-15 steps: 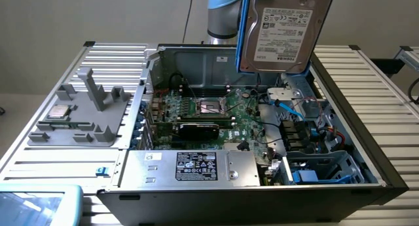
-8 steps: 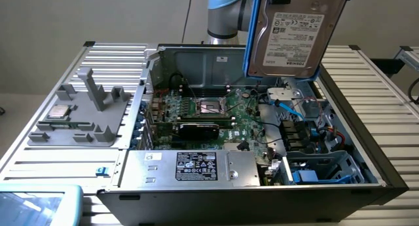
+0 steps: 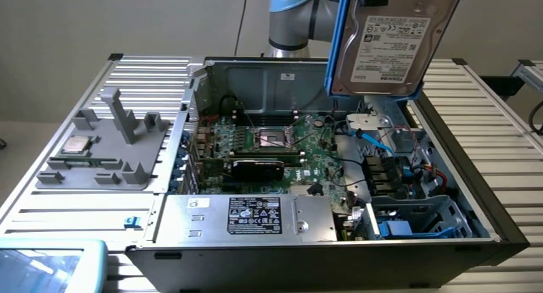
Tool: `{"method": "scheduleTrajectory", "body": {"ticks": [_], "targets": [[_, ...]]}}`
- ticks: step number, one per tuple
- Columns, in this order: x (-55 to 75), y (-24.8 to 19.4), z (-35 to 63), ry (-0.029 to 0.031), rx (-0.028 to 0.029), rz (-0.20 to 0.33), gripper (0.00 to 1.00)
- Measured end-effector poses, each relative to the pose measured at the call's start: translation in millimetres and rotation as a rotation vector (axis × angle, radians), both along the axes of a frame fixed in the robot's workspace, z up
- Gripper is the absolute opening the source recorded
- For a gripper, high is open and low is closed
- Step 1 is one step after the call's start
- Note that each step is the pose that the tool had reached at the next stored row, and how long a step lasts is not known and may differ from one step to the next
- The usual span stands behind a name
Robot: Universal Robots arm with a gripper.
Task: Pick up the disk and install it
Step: 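Pick up the disk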
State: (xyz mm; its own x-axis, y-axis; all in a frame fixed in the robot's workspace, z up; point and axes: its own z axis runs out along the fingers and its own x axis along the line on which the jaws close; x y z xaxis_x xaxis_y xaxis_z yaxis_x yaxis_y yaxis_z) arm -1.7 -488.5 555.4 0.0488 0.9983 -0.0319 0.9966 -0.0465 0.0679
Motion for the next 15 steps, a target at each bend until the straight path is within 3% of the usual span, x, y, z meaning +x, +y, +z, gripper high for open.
{"method": "scheduleTrajectory", "body": {"ticks": [6,11,15], "targets": [[3.3,-10.8,2.4,-0.0001,0.0109,0.0,0.37],[3.4,-16.6,2.9,-0.0002,0.0256,-0.005,0.37],[3.5,-17.5,2.9,-0.0003,0.0259,-0.01,0.37]]}}
